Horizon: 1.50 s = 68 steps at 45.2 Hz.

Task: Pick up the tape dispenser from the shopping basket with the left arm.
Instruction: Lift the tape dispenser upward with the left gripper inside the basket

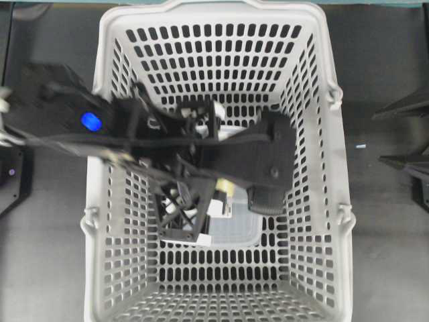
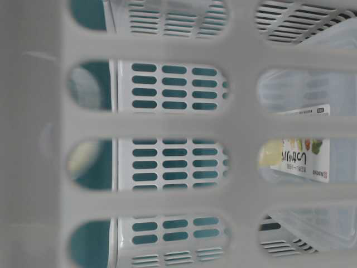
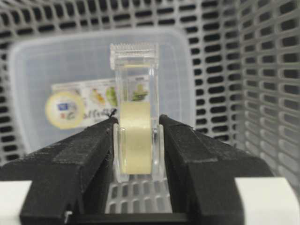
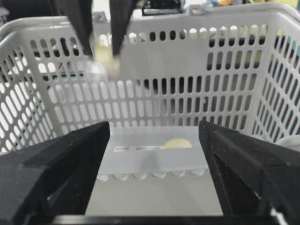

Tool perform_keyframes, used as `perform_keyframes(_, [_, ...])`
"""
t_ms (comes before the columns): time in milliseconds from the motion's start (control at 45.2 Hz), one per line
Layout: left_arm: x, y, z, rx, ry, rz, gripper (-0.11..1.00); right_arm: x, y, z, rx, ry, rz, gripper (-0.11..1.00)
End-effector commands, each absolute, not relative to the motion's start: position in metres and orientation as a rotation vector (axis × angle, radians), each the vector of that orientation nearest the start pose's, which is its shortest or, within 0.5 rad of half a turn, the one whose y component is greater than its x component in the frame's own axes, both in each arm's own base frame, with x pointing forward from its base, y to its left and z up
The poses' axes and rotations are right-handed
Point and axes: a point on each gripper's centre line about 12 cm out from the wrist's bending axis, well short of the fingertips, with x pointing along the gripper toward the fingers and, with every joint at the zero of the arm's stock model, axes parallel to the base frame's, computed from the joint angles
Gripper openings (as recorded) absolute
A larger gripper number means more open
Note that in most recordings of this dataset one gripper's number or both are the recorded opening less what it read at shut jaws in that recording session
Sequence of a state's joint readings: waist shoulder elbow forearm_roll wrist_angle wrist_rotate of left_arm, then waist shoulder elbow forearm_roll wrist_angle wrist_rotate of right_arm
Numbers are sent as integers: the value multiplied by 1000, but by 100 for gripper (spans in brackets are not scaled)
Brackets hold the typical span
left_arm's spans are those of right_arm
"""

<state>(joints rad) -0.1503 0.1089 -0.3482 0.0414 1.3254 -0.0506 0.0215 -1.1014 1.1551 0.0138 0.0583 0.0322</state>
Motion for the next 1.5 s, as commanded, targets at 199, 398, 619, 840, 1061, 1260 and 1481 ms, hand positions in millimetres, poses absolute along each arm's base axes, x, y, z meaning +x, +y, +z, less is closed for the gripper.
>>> perform_keyframes(199, [436,-62,408,66,1068,-77,29,177,4,290,51,102,21,74])
perform_keyframes(398, [437,-62,400,68,1092,-74,29,177,4,290,51,102,21,74])
perform_keyframes(619, [439,-63,390,69,1087,-78,29,177,4,289,51,105,21,74])
perform_keyframes(840, [436,-58,368,61,1068,-69,29,177,4,288,51,106,21,74])
perform_keyframes(1061, [427,-56,356,55,1046,-69,29,177,4,288,51,106,21,74])
perform_keyframes(1260, [428,-57,355,55,1017,-73,29,176,4,285,51,111,21,74])
perform_keyframes(1481, [428,-57,354,57,1022,-74,29,176,4,284,51,113,21,74])
